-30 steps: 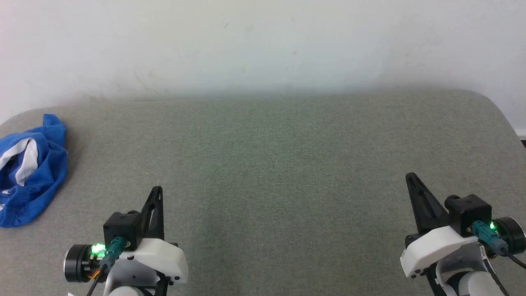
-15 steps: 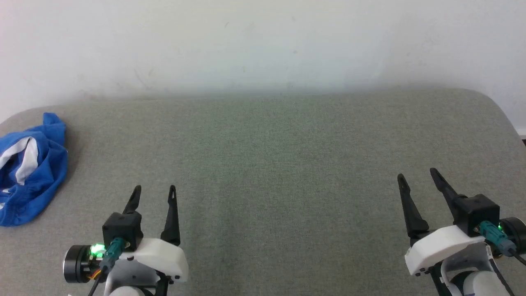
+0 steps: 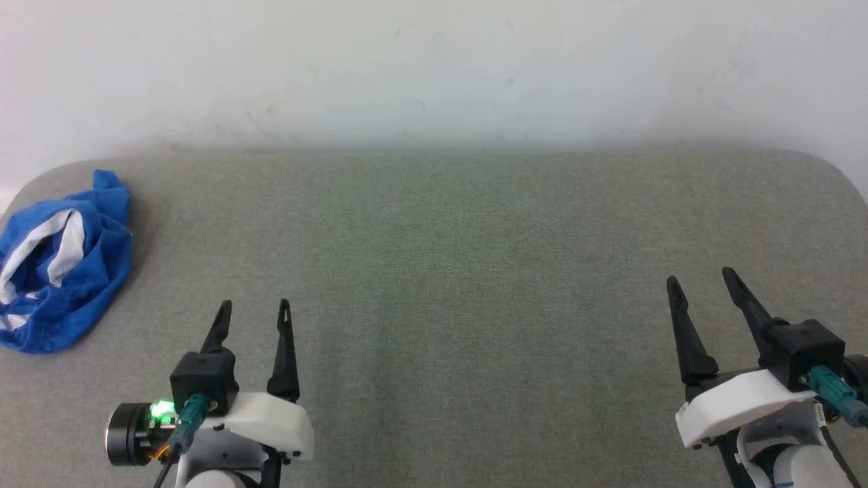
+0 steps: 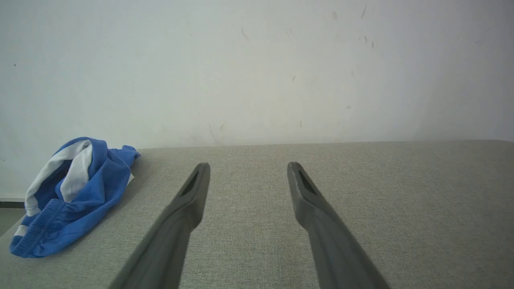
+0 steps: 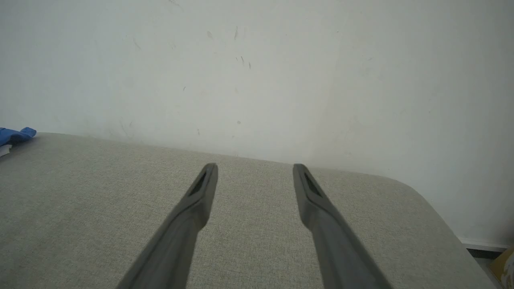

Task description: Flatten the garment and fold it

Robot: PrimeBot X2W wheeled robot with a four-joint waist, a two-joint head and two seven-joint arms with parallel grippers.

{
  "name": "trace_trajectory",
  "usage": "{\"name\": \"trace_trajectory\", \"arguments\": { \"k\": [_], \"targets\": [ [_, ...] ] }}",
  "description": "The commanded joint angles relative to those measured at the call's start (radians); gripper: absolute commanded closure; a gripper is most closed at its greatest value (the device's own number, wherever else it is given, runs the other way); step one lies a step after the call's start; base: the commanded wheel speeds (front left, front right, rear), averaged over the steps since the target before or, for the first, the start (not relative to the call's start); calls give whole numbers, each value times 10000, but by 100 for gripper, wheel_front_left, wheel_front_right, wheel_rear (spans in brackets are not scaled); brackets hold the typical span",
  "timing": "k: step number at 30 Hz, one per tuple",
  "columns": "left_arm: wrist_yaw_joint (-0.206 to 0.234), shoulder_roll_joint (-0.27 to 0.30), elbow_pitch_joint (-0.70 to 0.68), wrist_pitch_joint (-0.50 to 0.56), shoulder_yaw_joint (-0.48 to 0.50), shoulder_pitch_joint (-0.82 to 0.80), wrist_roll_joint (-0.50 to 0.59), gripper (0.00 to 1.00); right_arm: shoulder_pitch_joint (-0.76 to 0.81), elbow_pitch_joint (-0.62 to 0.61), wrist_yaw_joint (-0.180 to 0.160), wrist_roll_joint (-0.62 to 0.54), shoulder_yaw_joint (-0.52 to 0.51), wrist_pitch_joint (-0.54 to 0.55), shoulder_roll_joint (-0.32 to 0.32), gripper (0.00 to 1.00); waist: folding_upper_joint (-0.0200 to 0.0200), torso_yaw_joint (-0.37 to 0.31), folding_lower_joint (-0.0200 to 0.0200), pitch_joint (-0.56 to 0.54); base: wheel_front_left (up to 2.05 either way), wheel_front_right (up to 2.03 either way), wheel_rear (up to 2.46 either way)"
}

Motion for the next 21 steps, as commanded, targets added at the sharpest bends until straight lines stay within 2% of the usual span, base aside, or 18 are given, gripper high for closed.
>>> {"name": "trace_trajectory", "arguments": {
  "k": [1,21],
  "targets": [
    [140,30,-59,-87,-25,-69,-14,0,12,-86,-4,81,-67,-83,12,0,0,107,0,36,0,0,0],
    [563,-22,-198,-505,-3,-107,-131,0,37,-333,-8,152,-226,-500,20,0,0,1517,0,253,0,0,0]
  ]
}}
